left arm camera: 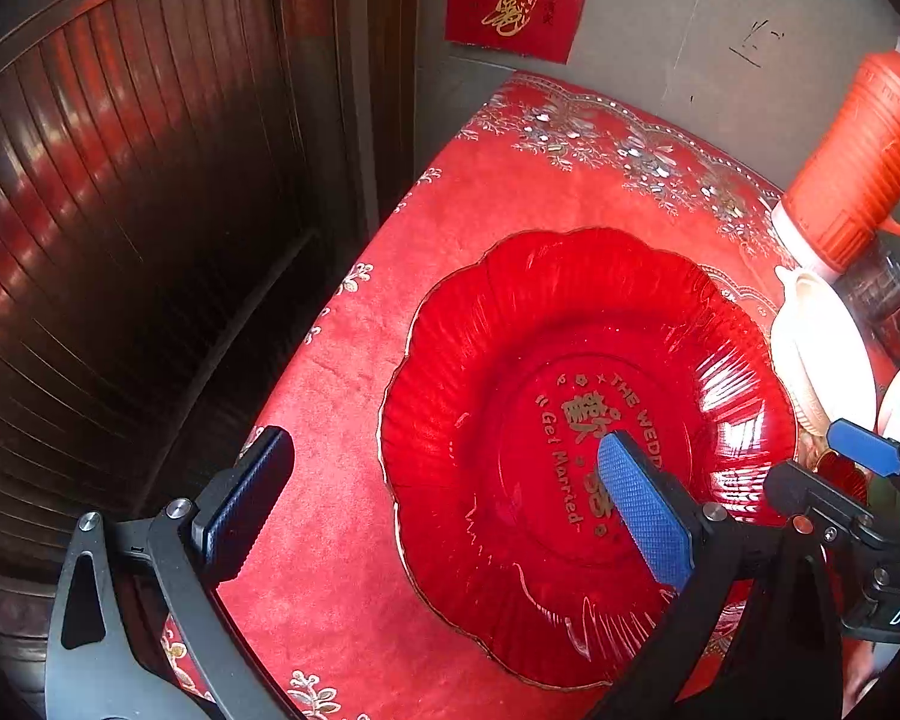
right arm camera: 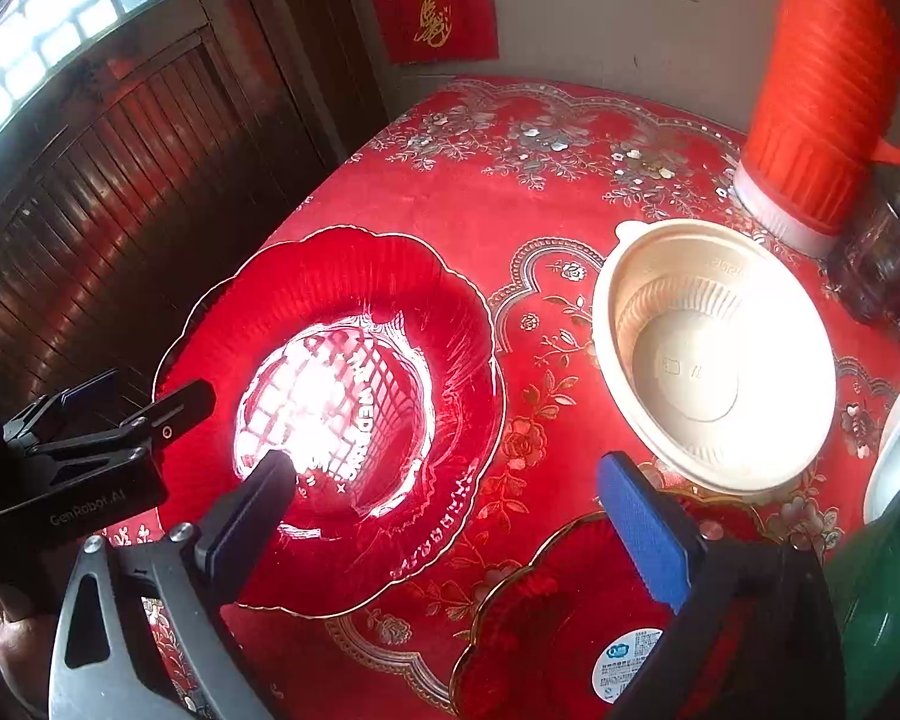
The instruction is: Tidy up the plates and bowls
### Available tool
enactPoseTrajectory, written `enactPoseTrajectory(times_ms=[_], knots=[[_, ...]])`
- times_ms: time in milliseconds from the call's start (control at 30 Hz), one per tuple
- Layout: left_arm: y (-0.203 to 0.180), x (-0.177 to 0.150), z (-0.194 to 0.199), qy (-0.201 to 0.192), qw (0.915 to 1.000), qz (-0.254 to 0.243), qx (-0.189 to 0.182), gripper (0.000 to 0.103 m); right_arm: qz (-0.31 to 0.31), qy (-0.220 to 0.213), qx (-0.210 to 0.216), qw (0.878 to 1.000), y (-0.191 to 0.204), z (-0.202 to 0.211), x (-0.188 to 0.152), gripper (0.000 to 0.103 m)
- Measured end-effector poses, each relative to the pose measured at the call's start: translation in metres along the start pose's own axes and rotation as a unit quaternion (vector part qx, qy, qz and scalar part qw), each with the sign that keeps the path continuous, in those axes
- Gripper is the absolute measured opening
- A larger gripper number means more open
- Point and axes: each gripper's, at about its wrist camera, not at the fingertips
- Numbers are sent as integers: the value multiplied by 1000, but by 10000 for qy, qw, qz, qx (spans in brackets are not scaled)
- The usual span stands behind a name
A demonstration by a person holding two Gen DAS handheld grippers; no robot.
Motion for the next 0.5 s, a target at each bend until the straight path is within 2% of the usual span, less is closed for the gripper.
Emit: enactPoseTrajectory(times_ms=[33, 133, 200, 233, 267, 300, 400, 500], knots=[[0, 1, -3, 6, 10000, 1, -46, 102, -35, 9, 20, 10000, -1, -3, 1, 95], [-1, 3, -11, 93, 9998, 6, -183, 87, -113, 86, 45, 9999, -5, -11, 6, 74], [-2, 6, -20, 271, 9994, 20, -234, 58, -136, 146, 66, 9998, -7, -17, 8, 53], [-2, 6, -24, 347, 9993, 7, -158, 54, -176, 176, 98, 9996, -9, -19, 9, 47], [-3, 7, -26, 351, 9993, -41, -93, 50, -217, 199, 153, 9994, -10, -21, 9, 36], [-4, 7, -28, 341, 9994, -97, -8, 42, -245, 205, 185, 9993, -12, -23, 9, 30], [1, 6, -31, 391, 9992, -96, 40, 27, -131, 103, 53, 9998, -11, -23, 9, 26], [3, 4, -30, 354, 9993, -82, 60, 26, -64, 49, 38, 10000, -9, -21, 9, 24]])
Point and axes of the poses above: each gripper's, at about its wrist camera, not at the fingertips, and z roughly against the way its jaws point, y to its left, x to its top, and after that the axes turned 7 degrees about -z, right-handed
